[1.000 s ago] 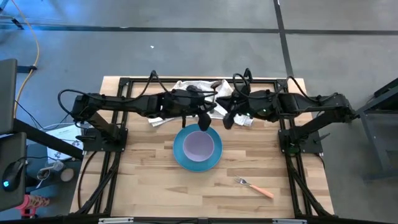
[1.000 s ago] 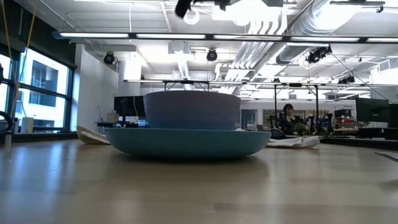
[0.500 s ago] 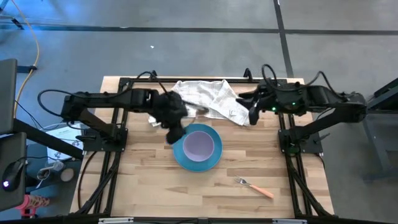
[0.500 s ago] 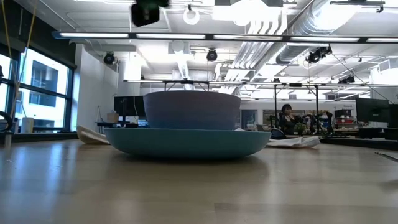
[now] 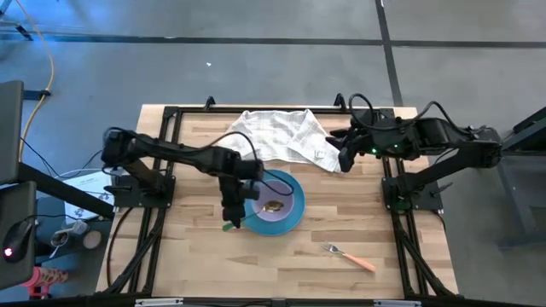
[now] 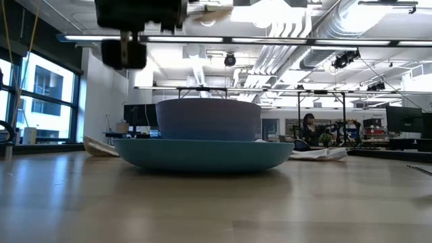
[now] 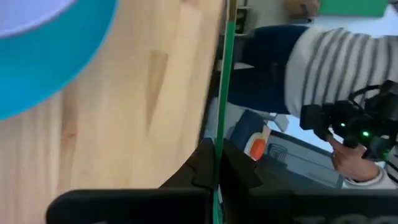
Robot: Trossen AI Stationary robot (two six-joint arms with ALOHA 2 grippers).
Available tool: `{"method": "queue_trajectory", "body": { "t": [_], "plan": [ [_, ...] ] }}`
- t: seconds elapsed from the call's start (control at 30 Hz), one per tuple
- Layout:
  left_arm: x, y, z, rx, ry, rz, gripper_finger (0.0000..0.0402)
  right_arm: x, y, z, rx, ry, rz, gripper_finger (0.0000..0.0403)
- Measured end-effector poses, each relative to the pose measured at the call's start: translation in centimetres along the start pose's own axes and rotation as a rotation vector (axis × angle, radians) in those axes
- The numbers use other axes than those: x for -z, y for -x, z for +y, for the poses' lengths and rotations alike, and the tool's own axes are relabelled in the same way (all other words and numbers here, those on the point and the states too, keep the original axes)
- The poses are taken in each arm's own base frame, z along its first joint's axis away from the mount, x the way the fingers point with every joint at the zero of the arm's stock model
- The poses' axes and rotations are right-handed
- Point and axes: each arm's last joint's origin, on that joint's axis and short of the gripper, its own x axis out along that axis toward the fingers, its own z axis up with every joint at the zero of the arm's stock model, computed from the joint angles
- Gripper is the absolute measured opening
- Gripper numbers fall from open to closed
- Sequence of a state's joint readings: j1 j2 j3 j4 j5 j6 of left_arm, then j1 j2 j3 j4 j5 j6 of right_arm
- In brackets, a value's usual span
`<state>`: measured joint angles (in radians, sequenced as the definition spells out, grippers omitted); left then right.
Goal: Set table place
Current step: Put the green spoon into the purple bowl
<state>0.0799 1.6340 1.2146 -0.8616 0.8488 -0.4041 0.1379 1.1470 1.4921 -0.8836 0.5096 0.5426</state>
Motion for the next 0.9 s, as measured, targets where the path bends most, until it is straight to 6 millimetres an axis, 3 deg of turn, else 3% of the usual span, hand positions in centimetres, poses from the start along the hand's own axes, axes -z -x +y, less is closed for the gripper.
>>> {"method": "queue_trajectory", "body": {
  "t": [0.23, 0.53, 0.67, 0.9],
  "plan": [
    [-1.6, -0.5, 3.6, 0.012, 0.087, 0.028, 0.0, 0.1, -0.3, 0.1, 0.001, 0.006, 0.013, 0.0107],
    [-1.7, 2.0, 6.7, -0.083, 0.246, -0.002, 0.0, 0.2, -0.3, 0.1, 0.008, 0.019, 0.024, 0.0107],
    [-1.2, 2.2, 6.9, -0.115, 0.282, 0.022, 0.0, 0.3, -0.3, 0.1, 0.011, 0.041, 0.029, 0.0107],
    [-1.1, 0.8, 5.7, -0.091, 0.242, 0.06, 0.0, 0.3, -0.3, 0.0, 0.028, 0.048, 0.028, 0.0107]
  ]
}}
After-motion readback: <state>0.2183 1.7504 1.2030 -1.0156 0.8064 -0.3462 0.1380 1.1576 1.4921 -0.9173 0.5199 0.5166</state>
